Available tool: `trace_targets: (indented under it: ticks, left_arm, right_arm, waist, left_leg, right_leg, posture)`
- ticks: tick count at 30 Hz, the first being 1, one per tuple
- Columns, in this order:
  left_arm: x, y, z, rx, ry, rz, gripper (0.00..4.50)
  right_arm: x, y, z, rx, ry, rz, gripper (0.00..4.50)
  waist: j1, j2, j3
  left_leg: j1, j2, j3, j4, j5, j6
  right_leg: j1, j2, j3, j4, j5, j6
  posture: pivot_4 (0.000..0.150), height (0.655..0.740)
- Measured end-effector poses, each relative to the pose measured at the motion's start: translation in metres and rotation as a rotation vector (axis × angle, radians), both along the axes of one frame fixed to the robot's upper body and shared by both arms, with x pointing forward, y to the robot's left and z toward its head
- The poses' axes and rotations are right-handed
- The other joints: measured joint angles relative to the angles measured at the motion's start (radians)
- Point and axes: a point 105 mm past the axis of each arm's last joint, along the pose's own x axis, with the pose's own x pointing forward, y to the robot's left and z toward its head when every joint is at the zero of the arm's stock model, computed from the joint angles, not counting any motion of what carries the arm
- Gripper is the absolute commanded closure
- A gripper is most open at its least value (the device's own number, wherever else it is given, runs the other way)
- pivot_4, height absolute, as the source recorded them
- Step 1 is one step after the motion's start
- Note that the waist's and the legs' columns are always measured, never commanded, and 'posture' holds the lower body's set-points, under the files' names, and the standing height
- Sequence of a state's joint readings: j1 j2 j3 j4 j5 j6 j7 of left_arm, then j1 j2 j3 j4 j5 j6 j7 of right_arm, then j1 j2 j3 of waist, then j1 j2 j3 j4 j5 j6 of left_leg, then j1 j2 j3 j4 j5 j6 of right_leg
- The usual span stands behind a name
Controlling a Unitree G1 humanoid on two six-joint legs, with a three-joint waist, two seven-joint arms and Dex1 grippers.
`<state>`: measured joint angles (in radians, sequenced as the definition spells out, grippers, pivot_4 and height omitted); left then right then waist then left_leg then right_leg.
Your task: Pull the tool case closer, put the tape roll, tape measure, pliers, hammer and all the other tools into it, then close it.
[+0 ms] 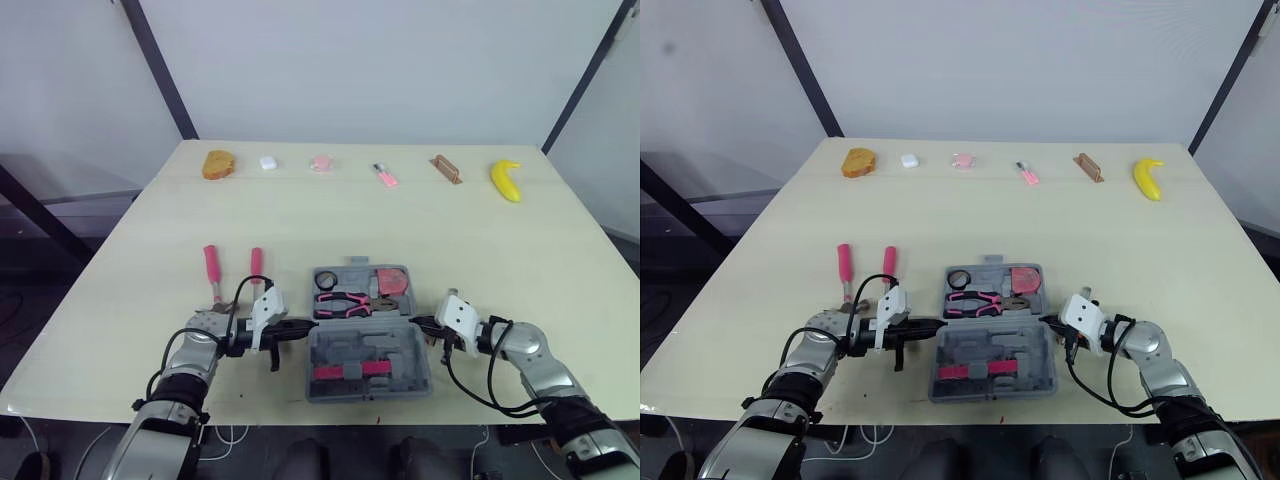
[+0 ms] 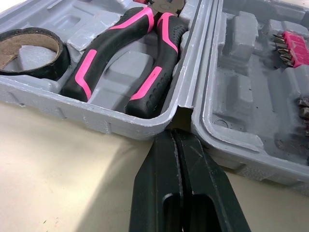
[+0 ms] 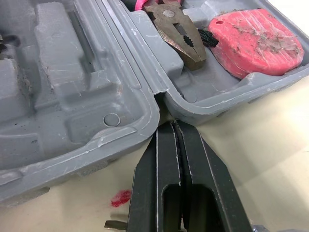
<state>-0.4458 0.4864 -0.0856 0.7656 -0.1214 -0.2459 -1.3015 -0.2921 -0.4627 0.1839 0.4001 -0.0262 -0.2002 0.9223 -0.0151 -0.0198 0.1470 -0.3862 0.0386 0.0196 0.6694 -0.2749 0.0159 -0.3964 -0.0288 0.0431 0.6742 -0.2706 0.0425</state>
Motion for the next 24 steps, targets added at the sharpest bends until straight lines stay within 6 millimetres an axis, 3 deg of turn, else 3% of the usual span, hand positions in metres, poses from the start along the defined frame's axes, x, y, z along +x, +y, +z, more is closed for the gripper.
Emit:
trace_targets:
  ticks: [17,24]
  left_arm:
    - [-0.007,0.012,0.0,0.007,-0.005,0.02,4.5]
    - [-0.019,0.03,0.005,-0.01,-0.019,0.069,4.5]
  right_arm:
    - [0.0,-0.005,0.01,0.007,-0.034,-0.007,4.48]
    - [0.001,-0.013,0.034,0.139,-0.086,-0.076,4.48]
  waist:
    - [-0.002,0.0,0.0]
    - [0.0,0.001,0.001]
  left_leg:
    - [0.0,0.0,-0.001,0.0,0.0,0.0]
    - [-0.001,0.001,-0.003,0.0,0.0,0.0]
  right_leg:
    - [-0.001,0.0,0.001,0.0,0.0,0.0]
    - [-0.001,-0.001,0.001,0.0,0.0,0.0]
  posture:
    - [0.15,0.74]
    - [0.15,0.74]
